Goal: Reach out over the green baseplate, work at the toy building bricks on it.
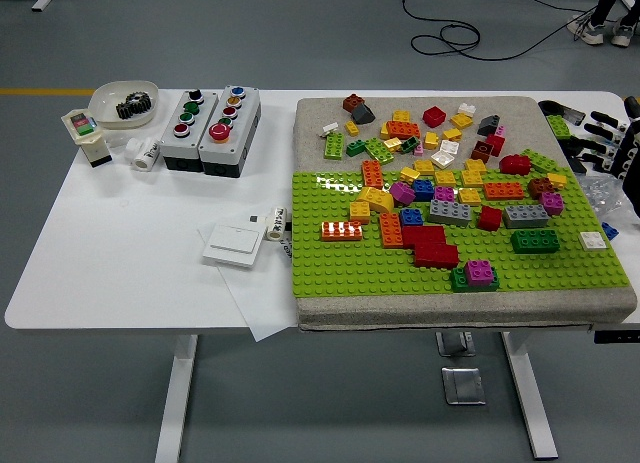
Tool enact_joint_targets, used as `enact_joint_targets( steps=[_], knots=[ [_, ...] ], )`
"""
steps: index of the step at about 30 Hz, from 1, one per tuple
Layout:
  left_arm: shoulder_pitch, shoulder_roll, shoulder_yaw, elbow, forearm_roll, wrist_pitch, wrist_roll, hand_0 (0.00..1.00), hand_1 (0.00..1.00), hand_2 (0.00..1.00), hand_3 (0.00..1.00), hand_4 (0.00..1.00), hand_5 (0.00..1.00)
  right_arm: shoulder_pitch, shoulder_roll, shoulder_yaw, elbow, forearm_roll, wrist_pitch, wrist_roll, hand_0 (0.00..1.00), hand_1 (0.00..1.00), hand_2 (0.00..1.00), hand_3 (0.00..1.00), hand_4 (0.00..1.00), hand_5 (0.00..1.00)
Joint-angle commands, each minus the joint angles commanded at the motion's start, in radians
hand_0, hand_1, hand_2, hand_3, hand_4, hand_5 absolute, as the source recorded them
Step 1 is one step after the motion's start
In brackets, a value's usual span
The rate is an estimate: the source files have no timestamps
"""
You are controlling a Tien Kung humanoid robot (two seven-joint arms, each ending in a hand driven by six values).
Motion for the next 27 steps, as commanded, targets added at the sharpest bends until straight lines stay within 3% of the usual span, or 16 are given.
enact_joint_targets(
  steps=[27],
  knots=[
    [-0.002,-0.001,0.011,0.001,-0.019,-0.003,-0.006,0.673,0.749,0.763,0.573,0.643,0.603,0.004,-0.002,0.001,0.001,-0.002,0.008,-0.004,0.841,0.794,0.853,0.879,0.998,0.998]
  ],
)
